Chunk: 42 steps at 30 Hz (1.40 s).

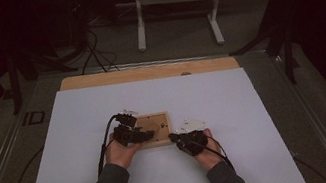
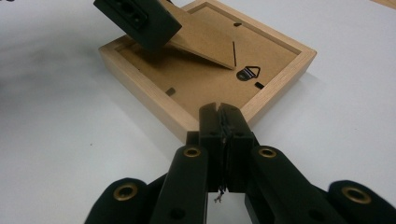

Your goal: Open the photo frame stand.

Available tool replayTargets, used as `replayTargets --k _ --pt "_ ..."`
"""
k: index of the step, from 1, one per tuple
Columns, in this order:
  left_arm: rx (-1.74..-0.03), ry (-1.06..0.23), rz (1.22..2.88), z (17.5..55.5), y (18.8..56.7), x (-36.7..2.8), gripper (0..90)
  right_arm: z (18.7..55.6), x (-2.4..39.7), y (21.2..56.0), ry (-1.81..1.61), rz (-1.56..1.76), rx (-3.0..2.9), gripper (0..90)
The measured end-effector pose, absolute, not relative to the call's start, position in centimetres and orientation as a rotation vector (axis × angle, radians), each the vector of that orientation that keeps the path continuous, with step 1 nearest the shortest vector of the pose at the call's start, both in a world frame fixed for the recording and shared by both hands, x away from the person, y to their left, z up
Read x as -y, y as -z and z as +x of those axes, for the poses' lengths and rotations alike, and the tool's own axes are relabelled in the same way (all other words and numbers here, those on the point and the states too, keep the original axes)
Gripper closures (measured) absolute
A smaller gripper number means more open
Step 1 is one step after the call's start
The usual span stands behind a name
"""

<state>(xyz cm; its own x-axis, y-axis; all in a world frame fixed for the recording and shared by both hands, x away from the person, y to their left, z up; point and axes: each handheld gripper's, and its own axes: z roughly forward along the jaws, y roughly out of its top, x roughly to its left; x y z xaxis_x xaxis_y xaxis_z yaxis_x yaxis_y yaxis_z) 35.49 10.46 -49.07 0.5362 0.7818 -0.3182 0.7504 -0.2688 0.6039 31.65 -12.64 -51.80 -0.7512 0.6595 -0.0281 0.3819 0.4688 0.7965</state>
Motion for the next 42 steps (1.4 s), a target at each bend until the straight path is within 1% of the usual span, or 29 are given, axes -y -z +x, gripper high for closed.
replayTargets --k 9,16,29,42 --pt "-1.270 -0.001 2.041 35.9 49.5 -10.5 49.5 31.7 12.7 51.8 -1.171 0.882 -2.389 87.6" --pt "-1.277 0.030 2.028 36.1 49.6 -10.5 52.7 31.7 12.7 51.8 -1.171 0.883 -2.389 87.6" --pt "-1.309 0.119 1.964 36.5 49.6 -11.0 52.2 31.7 12.7 51.8 -1.172 0.885 -2.388 87.1" --pt "-1.322 0.113 1.974 36.5 49.6 -11.0 55.4 31.7 12.7 51.8 -1.174 0.887 -2.385 85.9"
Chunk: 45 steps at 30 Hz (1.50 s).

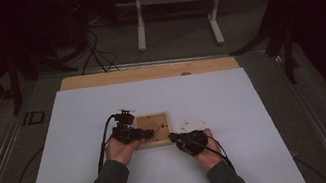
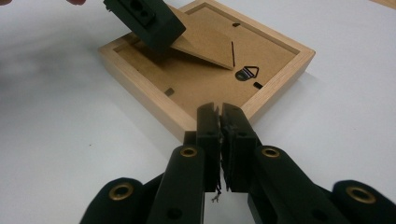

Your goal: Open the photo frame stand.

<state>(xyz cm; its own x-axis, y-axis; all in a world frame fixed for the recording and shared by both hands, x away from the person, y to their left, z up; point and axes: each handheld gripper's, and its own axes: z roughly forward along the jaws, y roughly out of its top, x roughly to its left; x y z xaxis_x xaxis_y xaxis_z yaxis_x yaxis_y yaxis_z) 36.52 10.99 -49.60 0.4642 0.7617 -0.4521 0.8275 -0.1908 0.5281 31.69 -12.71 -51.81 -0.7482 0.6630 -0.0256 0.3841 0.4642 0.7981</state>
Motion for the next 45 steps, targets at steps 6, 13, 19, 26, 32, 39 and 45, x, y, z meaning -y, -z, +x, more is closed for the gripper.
replayTargets --k 6,13,19,26,32,39,45 --pt "-1.313 0.085 1.988 36.4 49.6 -10.9 55.4 31.7 12.7 51.8 -1.182 0.880 -2.394 78.5" --pt "-1.305 0.060 1.992 36.3 49.5 -10.7 55.3 31.6 12.6 51.8 -1.186 0.875 -2.409 72.9" --pt "-1.289 0.023 2.004 36.0 49.4 -10.5 55.2 31.6 12.7 51.6 -1.198 0.870 -2.406 70.4" --pt "-1.276 -0.006 2.012 35.8 49.3 -10.4 55.2 31.8 13.3 51.2 -1.216 0.891 -2.388 69.5" --pt "-1.246 -0.035 2.012 35.6 49.1 -10.3 55.1 31.8 13.7 50.7 -1.228 0.904 -2.372 68.3" --pt "-1.217 -0.078 2.032 35.2 49.0 -10.1 55.1 31.9 14.2 50.2 -1.244 0.918 -2.352 67.2" --pt "-1.190 -0.115 2.051 34.9 48.8 -9.9 55.1 32.0 14.7 49.6 -1.257 0.930 -2.333 64.8"
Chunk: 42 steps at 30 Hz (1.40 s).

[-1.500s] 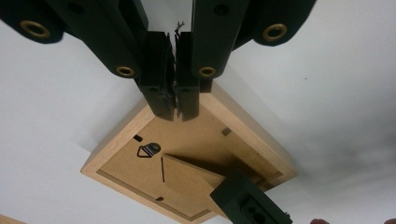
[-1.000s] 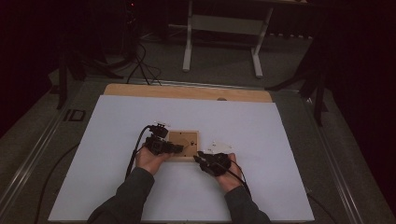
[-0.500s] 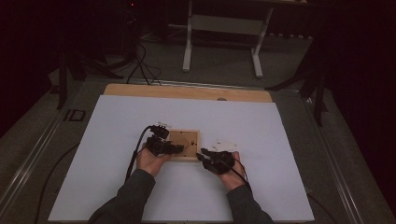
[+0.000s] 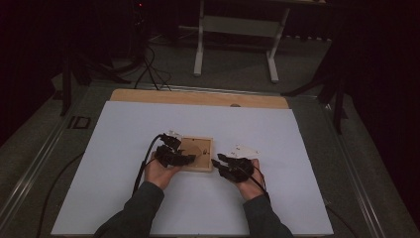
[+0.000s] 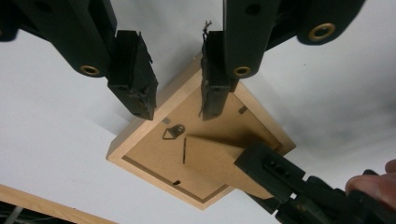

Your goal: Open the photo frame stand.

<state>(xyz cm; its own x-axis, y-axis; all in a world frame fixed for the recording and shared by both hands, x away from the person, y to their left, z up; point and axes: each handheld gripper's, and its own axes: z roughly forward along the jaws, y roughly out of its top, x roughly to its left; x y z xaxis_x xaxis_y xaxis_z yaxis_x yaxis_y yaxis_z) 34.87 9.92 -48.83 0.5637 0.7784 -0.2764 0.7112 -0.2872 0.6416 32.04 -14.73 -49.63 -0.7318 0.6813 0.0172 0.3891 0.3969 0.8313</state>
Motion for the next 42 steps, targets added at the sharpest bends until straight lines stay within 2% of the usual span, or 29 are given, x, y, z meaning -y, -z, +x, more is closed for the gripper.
replayTargets --k 15,42 --pt "-1.118 -0.237 2.102 33.6 48.3 -9.3 55.1 32.3 15.4 48.9 -1.282 0.951 -2.312 61.3" --pt "-1.041 -0.402 2.052 30.9 49.1 -9.1 55.2 32.4 15.8 48.4 -1.298 0.964 -2.302 59.5"
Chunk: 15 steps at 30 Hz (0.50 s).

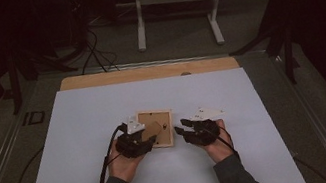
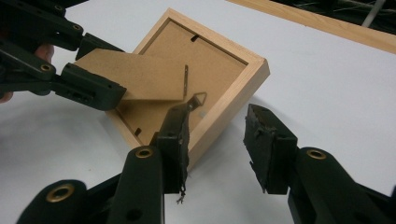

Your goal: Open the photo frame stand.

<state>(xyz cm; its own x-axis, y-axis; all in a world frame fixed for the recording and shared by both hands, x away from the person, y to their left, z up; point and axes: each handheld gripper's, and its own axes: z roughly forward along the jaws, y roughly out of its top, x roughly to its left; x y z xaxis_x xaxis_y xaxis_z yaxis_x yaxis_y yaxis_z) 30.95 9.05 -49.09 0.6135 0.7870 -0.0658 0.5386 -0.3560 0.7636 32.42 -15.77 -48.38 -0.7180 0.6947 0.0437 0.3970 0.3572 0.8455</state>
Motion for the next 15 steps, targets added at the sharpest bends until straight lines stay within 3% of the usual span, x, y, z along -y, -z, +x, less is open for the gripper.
replayTargets --k 15 --pt "-1.009 -0.477 2.040 29.6 49.8 -9.0 55.2 32.4 15.7 48.3 -1.298 0.960 -2.303 59.3"
